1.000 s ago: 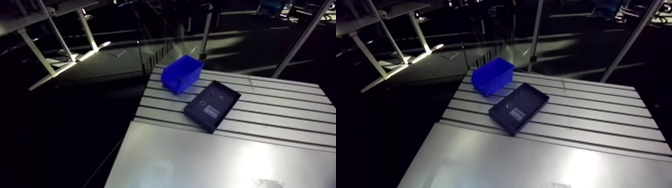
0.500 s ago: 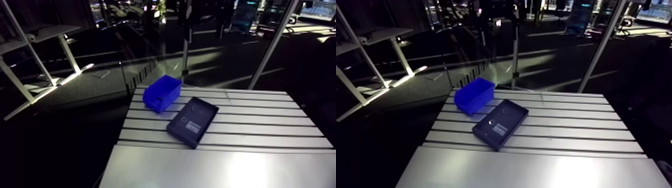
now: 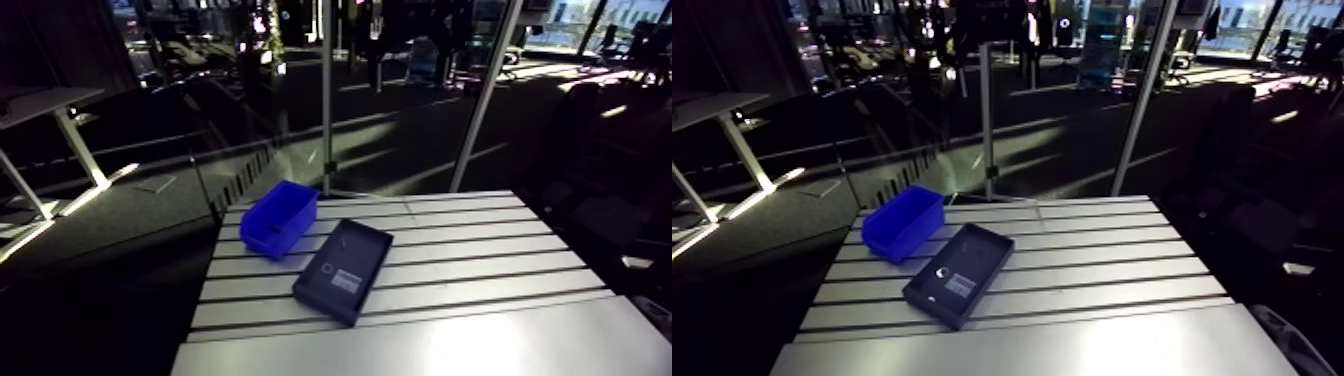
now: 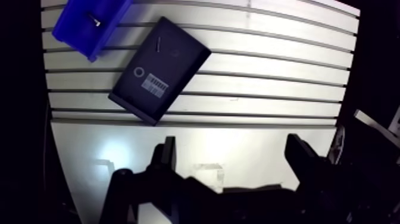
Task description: Pick up the M10 bolt from the tray and put it into the blue bin.
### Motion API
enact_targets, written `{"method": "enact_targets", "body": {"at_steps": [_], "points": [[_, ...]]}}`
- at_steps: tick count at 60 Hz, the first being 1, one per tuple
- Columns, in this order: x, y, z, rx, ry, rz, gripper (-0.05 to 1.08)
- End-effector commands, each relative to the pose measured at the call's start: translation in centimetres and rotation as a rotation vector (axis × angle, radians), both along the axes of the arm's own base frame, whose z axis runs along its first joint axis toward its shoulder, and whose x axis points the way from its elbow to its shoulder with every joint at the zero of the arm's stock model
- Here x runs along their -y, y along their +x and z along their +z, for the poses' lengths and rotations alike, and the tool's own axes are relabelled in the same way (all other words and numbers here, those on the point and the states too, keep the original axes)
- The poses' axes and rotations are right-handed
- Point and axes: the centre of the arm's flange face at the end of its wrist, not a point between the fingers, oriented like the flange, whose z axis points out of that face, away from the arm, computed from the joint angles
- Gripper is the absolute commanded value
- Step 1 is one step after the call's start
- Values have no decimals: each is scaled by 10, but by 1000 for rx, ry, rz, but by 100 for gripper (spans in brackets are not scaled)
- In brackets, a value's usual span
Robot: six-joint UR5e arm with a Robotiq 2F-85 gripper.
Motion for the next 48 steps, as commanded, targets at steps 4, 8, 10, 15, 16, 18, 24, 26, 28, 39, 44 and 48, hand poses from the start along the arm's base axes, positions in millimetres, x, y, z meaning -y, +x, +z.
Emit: {"method": "enact_targets", "body": {"at_steps": [4,8,10,15,16,18,24,26,28,39,44,48], "points": [[-40,17,43,-42,-78,-142,1],[-39,15,47,-52,-75,-140,1],[-40,14,48,-55,-74,-140,1],[-38,12,55,-69,-72,-137,1],[-38,12,55,-69,-72,-137,1],[-38,11,56,-71,-72,-135,1],[-36,10,54,-69,-76,-132,1],[-36,10,54,-68,-75,-132,1],[-35,10,54,-68,-76,-130,1],[-31,10,56,-72,-75,-121,1],[-31,10,56,-72,-75,-121,1],[-30,11,52,-66,-76,-120,1]]}}
